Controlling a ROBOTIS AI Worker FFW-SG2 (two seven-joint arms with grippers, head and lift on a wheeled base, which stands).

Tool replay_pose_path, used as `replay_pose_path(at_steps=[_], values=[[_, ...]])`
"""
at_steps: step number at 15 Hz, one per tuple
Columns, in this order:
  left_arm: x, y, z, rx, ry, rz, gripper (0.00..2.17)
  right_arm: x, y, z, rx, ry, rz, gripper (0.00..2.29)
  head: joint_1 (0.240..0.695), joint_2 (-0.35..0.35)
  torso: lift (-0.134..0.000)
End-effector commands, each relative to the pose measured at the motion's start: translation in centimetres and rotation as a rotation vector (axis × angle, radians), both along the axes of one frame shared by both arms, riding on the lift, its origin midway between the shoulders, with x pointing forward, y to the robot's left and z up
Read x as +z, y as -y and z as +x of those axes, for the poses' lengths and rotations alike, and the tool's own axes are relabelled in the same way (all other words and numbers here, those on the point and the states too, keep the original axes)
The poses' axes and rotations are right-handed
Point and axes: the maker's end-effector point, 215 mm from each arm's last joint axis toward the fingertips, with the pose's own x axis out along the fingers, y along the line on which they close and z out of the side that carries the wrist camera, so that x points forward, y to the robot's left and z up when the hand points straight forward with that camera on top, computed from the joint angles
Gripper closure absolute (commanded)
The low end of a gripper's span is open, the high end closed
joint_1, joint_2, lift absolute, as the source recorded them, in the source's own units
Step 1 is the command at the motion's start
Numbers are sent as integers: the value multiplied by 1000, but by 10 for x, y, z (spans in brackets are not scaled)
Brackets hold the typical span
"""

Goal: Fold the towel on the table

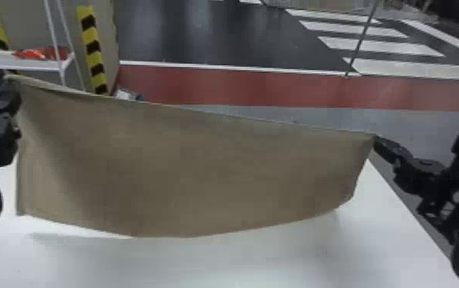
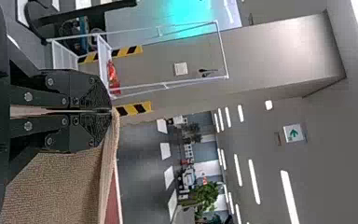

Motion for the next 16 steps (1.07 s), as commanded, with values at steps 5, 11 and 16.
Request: replay_pose_path(at_steps=[5, 11, 16], values=[[22, 11, 97, -64, 99, -160, 1096, 81, -35, 95, 113, 250, 21, 1112, 484, -115, -128], [77, 20, 128, -108, 224, -169, 1096, 112, -40, 127, 193, 264, -21, 1112, 341, -95, -128], [-30, 17, 36, -59, -30, -25, 1096, 33, 2, 32, 212, 203, 21, 1112, 402, -119, -128]])
